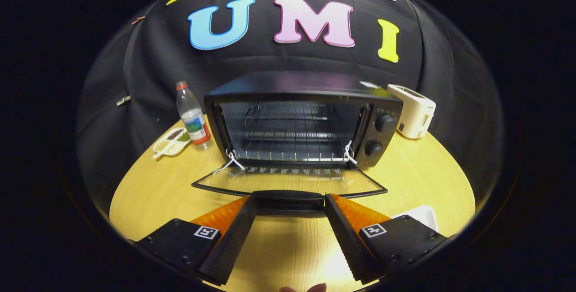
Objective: Open the toaster oven, put the food inside, and close the toaster oven door.
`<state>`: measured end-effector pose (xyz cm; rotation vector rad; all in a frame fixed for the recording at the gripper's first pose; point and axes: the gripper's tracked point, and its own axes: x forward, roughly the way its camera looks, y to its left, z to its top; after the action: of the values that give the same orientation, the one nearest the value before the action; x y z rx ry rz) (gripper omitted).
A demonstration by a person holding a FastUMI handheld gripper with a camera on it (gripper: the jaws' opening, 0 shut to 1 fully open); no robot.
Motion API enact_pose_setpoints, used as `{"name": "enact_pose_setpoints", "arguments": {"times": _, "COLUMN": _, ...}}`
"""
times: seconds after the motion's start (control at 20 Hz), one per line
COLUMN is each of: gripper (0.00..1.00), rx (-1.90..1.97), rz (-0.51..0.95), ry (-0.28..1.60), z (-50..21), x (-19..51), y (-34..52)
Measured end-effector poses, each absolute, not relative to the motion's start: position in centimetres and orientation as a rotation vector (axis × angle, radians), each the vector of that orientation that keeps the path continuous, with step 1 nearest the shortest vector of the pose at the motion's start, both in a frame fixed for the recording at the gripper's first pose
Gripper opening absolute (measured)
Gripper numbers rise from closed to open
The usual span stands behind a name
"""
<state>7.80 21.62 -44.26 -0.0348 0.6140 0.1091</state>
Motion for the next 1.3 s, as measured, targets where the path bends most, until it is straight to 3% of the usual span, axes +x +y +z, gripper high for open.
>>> {"name": "enact_pose_setpoints", "arguments": {"times": 0.2, "gripper": 0.99, "rx": 0.004, "rz": 0.098, "ry": 0.712, "z": -46.6, "x": 5.8, "y": 20.9}}
{"name": "enact_pose_setpoints", "arguments": {"times": 0.6, "gripper": 0.99, "rx": 0.064, "rz": 0.149, "ry": 0.778, "z": -41.2, "x": 3.1, "y": 17.6}}
{"name": "enact_pose_setpoints", "arguments": {"times": 0.95, "gripper": 0.99, "rx": 0.057, "rz": 0.156, "ry": 0.981, "z": -38.6, "x": 0.7, "y": 7.9}}
{"name": "enact_pose_setpoints", "arguments": {"times": 1.3, "gripper": 0.98, "rx": 0.01, "rz": 0.146, "ry": 1.186, "z": -41.5, "x": 1.2, "y": -2.0}}
